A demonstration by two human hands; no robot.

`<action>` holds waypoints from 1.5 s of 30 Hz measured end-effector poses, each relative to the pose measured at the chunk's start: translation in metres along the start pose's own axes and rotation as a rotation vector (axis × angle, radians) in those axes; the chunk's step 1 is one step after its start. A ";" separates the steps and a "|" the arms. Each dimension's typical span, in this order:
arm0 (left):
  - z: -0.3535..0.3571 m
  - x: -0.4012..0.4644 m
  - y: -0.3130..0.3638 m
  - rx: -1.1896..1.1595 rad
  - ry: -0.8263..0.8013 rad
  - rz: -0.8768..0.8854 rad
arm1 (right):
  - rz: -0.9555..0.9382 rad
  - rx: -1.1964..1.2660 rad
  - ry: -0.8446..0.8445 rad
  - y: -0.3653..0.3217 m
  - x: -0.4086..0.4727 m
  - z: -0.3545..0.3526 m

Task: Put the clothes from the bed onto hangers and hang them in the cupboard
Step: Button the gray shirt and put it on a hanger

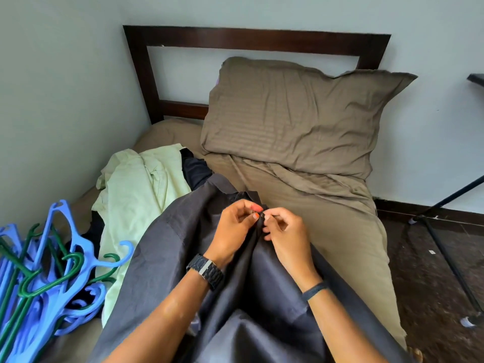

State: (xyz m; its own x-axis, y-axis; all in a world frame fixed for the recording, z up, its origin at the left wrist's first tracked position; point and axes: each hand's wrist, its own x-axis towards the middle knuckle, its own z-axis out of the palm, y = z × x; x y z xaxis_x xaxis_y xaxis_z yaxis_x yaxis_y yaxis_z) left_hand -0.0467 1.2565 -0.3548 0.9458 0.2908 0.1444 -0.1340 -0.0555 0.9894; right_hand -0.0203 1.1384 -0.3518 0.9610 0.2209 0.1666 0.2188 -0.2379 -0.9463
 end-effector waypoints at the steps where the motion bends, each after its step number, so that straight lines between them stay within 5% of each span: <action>1: 0.000 0.011 0.003 -0.003 0.014 0.018 | -0.077 -0.079 0.016 -0.003 0.011 0.001; 4: -0.002 0.045 0.000 0.045 0.028 0.036 | -0.148 -0.298 -0.040 -0.009 0.040 0.002; 7: -0.005 0.062 -0.021 0.251 -0.021 -0.007 | 0.012 -0.398 -0.231 -0.002 0.044 0.002; 11: -0.014 0.058 -0.049 0.389 -0.038 -0.064 | 0.019 -0.291 -0.083 0.014 0.001 0.009; 14: -0.018 0.050 -0.051 0.479 -0.050 -0.050 | 0.156 -0.167 -0.137 0.029 -0.037 0.021; 19: -0.025 0.022 -0.057 0.639 -0.181 0.079 | -0.055 -0.638 -0.083 0.059 -0.056 0.023; 25: -0.035 0.012 -0.063 0.586 -0.099 0.036 | -0.132 -1.025 -0.111 0.082 -0.044 0.008; 27: -0.035 0.014 -0.064 0.606 -0.121 0.013 | -0.148 -0.991 -0.175 0.089 -0.041 0.000; 30: -0.036 0.016 -0.062 0.555 -0.102 -0.021 | -0.002 -0.618 -0.302 0.091 -0.034 -0.020; 36: -0.041 0.012 -0.061 0.159 -0.078 -0.141 | 0.327 0.051 -0.223 0.080 -0.023 -0.065; 41: -0.038 0.005 -0.058 0.266 -0.130 -0.221 | 0.373 -0.338 -0.173 0.080 -0.020 -0.084; 45: -0.032 -0.001 -0.059 0.767 -0.092 0.044 | -0.054 -0.367 0.194 0.027 -0.032 -0.064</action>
State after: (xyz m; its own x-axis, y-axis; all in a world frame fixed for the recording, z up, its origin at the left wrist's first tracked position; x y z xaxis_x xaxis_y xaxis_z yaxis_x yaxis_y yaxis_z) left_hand -0.0493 1.2899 -0.4131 0.9697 0.1941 0.1487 0.0384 -0.7215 0.6914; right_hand -0.0346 1.0642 -0.3653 0.9530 0.0683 0.2951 0.2814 -0.5603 -0.7790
